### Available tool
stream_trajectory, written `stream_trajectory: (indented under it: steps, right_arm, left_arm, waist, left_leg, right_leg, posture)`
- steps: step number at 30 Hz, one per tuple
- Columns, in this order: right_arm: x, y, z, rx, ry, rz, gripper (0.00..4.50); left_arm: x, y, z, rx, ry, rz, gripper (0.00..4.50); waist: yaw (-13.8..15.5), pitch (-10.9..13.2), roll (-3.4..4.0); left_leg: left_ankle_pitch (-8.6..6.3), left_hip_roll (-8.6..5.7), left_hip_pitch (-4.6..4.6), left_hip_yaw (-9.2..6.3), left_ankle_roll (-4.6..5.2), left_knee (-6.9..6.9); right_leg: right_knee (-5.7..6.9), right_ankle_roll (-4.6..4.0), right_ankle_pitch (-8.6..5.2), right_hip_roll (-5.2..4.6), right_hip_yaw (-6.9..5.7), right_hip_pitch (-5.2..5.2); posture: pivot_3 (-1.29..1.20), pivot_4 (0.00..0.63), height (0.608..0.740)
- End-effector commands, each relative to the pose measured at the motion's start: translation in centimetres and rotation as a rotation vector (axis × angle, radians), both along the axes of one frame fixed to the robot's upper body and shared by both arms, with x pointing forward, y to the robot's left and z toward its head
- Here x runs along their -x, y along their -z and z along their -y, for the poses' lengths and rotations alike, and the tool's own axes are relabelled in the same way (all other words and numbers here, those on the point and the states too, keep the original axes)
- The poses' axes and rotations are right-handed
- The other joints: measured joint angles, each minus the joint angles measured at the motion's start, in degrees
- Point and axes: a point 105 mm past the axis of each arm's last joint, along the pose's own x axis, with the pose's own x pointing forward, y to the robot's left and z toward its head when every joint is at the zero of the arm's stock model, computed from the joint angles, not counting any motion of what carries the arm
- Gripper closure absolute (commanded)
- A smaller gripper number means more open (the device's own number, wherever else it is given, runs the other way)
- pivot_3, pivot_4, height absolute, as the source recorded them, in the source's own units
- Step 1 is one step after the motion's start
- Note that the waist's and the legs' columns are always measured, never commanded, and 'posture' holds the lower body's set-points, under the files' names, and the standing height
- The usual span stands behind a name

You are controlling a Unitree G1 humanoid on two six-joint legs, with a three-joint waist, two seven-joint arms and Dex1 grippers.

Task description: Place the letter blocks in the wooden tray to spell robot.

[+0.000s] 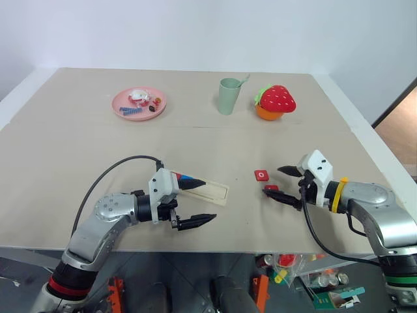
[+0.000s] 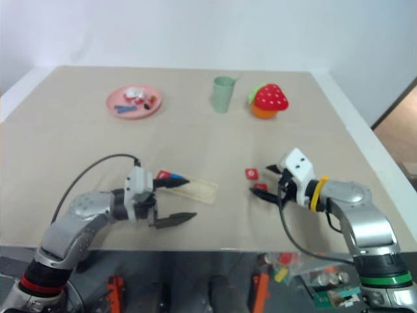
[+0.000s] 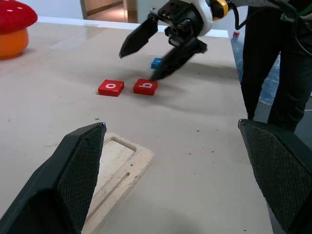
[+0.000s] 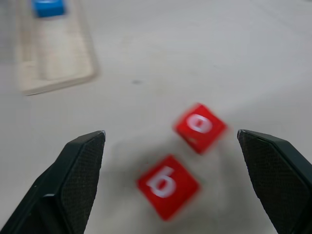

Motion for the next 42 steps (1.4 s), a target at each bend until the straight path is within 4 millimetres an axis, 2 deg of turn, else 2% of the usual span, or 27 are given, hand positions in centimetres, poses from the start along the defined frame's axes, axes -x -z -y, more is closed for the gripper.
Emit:
stream_trajectory:
  steps: [1, 8, 13, 14, 16, 17, 18, 26, 42]
  right_arm:
    - [-0.3, -0.9, 0.5, 0.050, -0.071, 0.057, 0.01]
    - [-1.1, 0.4, 2.4, 0.123, -0.090, 0.049, 0.01]
    - [-1.1, 1.5, 2.7, 0.114, -0.098, 0.027, 0.01]
    - [-1.1, 1.6, 2.7, 0.111, -0.102, 0.022, 0.42]
    - [-1.0, 1.8, 2.3, 0.092, -0.109, 0.015, 0.64]
    - [-1.0, 1.9, 2.1, 0.088, -0.112, 0.013, 1.16]
    - [-1.0, 2.0, 2.0, 0.083, -0.118, 0.012, 1.36]
    - [-0.7, 2.4, 0.9, 0.048, -0.128, -0.009, 1.36]
    - [1.7, 2.3, 1.5, 0.020, -0.018, -0.058, 1.36]
  left_arm:
    - [0.4, -1.0, 0.2, 0.020, 0.011, 0.044, 0.00]
    - [0.4, -1.0, 0.3, 0.018, 0.014, 0.045, 0.00]
    - [0.4, -1.0, 0.3, 0.018, 0.014, 0.043, 0.00]
    - [0.4, -1.0, 0.3, 0.018, 0.014, 0.042, 0.00]
    - [0.4, -1.0, 0.3, 0.019, 0.013, 0.039, 0.00]
    - [0.4, -1.0, 0.3, 0.019, 0.013, 0.038, 0.00]
    - [0.5, -1.0, 0.3, 0.018, 0.012, 0.038, 0.00]
    - [0.5, -0.9, 0.3, 0.015, 0.011, 0.037, 0.00]
    - [0.5, -0.6, 0.4, 0.002, 0.032, 0.021, 0.00]
  waist:
    - [0.06, 0.00, 0.00]
    - [0.09, 0.00, 0.00]
    - [0.09, 0.00, 0.01]
    - [0.09, 0.00, 0.00]
    - [0.09, 0.00, 0.01]
    - [0.09, 0.00, 0.01]
    - [0.09, 0.00, 0.01]
    - [0.09, 0.00, 0.01]
    - [0.21, 0.00, 0.02]
  left_leg:
    - [0.00, 0.00, 0.00, 0.01, 0.00, 0.00]
    - [0.01, -0.02, 0.01, 0.04, -0.01, 0.04]
    - [0.01, 0.00, 0.02, 0.02, -0.01, 0.04]
    - [0.01, -0.01, 0.02, 0.03, -0.01, 0.04]
    - [0.01, -0.01, 0.05, 0.05, -0.02, 0.05]
    - [0.01, -0.01, 0.06, 0.05, -0.02, 0.05]
    - [0.02, -0.01, 0.06, 0.03, -0.03, 0.05]
    - [0.04, -0.01, 0.10, 0.04, -0.06, 0.08]
    - [0.04, -0.02, 0.14, 0.00, -0.07, 0.12]
  right_leg:
    - [0.00, 0.00, 0.00, -0.01, 0.00, 0.00]
    - [0.00, -0.01, 0.03, -0.03, 0.02, 0.02]
    - [0.02, -0.02, 0.04, -0.02, 0.01, 0.02]
    - [0.03, -0.02, 0.04, -0.02, 0.02, 0.02]
    - [0.05, -0.02, 0.05, -0.02, 0.05, 0.02]
    - [0.07, -0.02, 0.05, -0.02, 0.05, 0.03]
    - [0.08, -0.02, 0.05, -0.02, 0.05, 0.03]
    - [0.17, -0.03, 0.05, -0.01, 0.05, 0.03]
    - [0.23, -0.02, 0.04, -0.01, 0.04, 0.06]
  posture:
    - [0.00, 0.150, 0.740]
    - [0.00, 0.150, 0.740]
    - [0.00, 0.150, 0.740]
    - [0.00, 0.150, 0.740]
    - [0.00, 0.150, 0.740]
    - [0.00, 0.150, 0.740]
    - [0.00, 0.150, 0.740]
    - [0.00, 0.150, 0.740]
    - [0.00, 0.150, 0.740]
